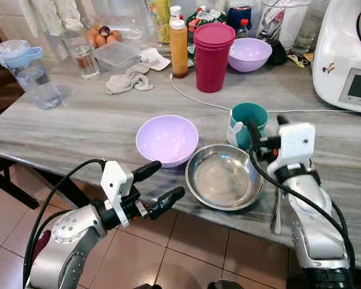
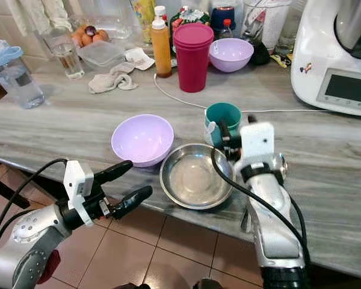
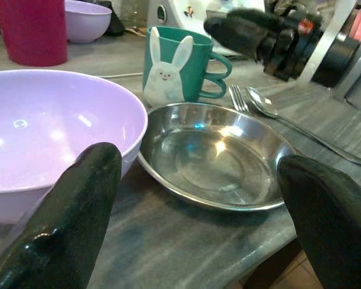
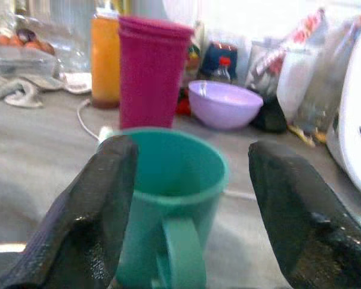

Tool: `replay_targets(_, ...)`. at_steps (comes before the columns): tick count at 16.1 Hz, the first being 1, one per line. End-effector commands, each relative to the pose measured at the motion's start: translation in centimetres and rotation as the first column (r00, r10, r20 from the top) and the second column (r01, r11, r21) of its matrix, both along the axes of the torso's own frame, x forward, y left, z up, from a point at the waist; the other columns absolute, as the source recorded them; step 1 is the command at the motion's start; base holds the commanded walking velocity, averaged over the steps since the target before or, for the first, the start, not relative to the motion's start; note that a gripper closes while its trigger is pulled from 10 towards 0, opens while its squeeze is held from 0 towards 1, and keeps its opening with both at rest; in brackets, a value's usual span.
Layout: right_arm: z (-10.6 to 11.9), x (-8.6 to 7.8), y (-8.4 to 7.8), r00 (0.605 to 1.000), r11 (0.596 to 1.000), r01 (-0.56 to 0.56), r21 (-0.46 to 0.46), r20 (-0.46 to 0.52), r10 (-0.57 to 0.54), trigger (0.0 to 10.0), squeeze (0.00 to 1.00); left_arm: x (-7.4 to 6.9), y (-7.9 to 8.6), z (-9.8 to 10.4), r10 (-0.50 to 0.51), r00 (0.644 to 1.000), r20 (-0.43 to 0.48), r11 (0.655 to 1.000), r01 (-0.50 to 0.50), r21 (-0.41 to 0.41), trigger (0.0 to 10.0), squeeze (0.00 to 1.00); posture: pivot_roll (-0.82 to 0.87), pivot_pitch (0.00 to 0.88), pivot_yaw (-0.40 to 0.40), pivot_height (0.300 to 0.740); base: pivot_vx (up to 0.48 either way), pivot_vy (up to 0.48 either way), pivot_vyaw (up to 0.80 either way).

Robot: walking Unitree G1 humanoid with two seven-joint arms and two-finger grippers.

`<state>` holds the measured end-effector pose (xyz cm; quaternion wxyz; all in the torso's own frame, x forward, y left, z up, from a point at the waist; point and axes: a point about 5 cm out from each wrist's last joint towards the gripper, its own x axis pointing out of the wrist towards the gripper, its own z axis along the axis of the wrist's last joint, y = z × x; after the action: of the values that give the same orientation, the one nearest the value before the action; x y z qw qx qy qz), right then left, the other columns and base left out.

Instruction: Setting the table

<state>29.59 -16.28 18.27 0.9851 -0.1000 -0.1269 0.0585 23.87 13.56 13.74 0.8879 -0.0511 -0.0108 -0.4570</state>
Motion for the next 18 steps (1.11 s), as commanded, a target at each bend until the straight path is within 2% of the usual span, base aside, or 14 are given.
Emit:
replay_targets(1,0.6,-0.2,0.6,0.999,1.000,-0.013,-0.002,0.029,0.013,10.0,1.00,-0.1,0.0,0.4,-0.008,1.000,0.009,1.000,0.008,-0.001,10.0,0.00,-0.19,0.133,0.070,0.740,0.000,0.000,0.00)
replay_targets(4,1.7,-0.6,1.6,0.994,0.999,-0.005,-0.039,0.107,0.009,10.0,1.00,0.5,0.4,0.7,0.052,0.998,0.028,0.998,-0.051,-0.027,10.0,0.00,-0.18,0.130,0.070,0.740,0.000,0.000,0.00)
replay_targets(6,2.2,-1.0,1.8,0.989,0.999,0.011,-0.050,0.148,-0.004,10.0,1.00,1.4,1.0,1.0,0.143,0.989,0.043,0.988,-0.139,-0.069,10.0,0.00,-0.18,0.126,0.070,0.740,0.000,0.000,0.00)
replay_targets(7,2.6,-1.3,2.2,0.983,0.998,0.008,-0.067,0.182,0.004,10.0,1.00,2.2,1.8,1.2,0.227,0.973,0.029,0.968,-0.222,-0.119,10.0,0.00,-0.18,0.125,0.070,0.740,0.000,0.000,0.00)
replay_targets(9,2.9,-1.6,2.9,0.978,0.993,-0.010,-0.114,0.207,0.034,10.0,1.00,3.6,3.4,1.6,0.400,0.916,0.042,0.908,-0.389,-0.158,10.0,0.00,-0.18,0.120,0.071,0.740,0.000,0.000,0.00)
replay_targets(11,2.8,-1.7,3.4,0.976,0.986,-0.035,-0.163,0.206,0.069,10.0,1.00,4.5,4.5,1.9,0.518,0.854,0.050,0.848,-0.505,-0.163,10.0,0.00,-0.18,0.122,0.072,0.740,0.000,0.000,0.40)
replay_targets(12,2.6,-1.7,3.7,0.976,0.983,-0.046,-0.177,0.204,0.083,10.0,0.96,5.1,5.1,1.7,0.610,0.791,0.045,0.787,-0.599,-0.149,10.0,0.00,-0.18,0.123,0.072,0.740,0.000,0.000,0.80)
replay_targets(13,2.5,-1.8,4.0,0.975,0.979,-0.055,-0.194,0.203,0.095,10.0,0.58,5.3,5.5,1.6,0.659,0.751,0.026,0.745,-0.649,-0.152,10.0,0.00,-0.18,0.121,0.073,0.740,0.000,0.000,0.80)
replay_targets(14,2.4,-1.9,4.1,0.974,0.979,-0.059,-0.197,0.203,0.100,10.0,0.23,5.3,5.7,1.6,0.679,0.733,0.038,0.729,-0.667,-0.154,10.0,0.00,-0.17,0.119,0.071,0.740,0.000,0.000,0.80)
replay_targets(15,2.3,-1.9,4.2,0.974,0.978,-0.062,-0.197,0.201,0.103,10.0,0.21,5.3,5.8,1.6,0.700,0.713,0.047,0.710,-0.687,-0.157,10.0,0.00,-0.17,0.115,0.070,0.740,0.000,0.000,0.80)
replay_targets(17,2.2,-1.9,4.6,0.973,0.976,-0.076,-0.204,0.199,0.117,10.0,0.00,5.4,5.5,1.4,0.721,0.691,0.059,0.691,-0.708,-0.147,10.0,0.00,-0.16,0.108,0.069,0.740,0.000,0.000,0.80)
replay_targets(18,2.1,-1.7,4.7,0.972,0.975,-0.082,-0.208,0.198,0.124,10.0,0.00,5.6,5.2,1.3,0.738,0.669,0.092,0.675,-0.728,-0.117,10.0,0.00,-0.16,0.099,0.068,0.740,0.000,0.000,0.80)
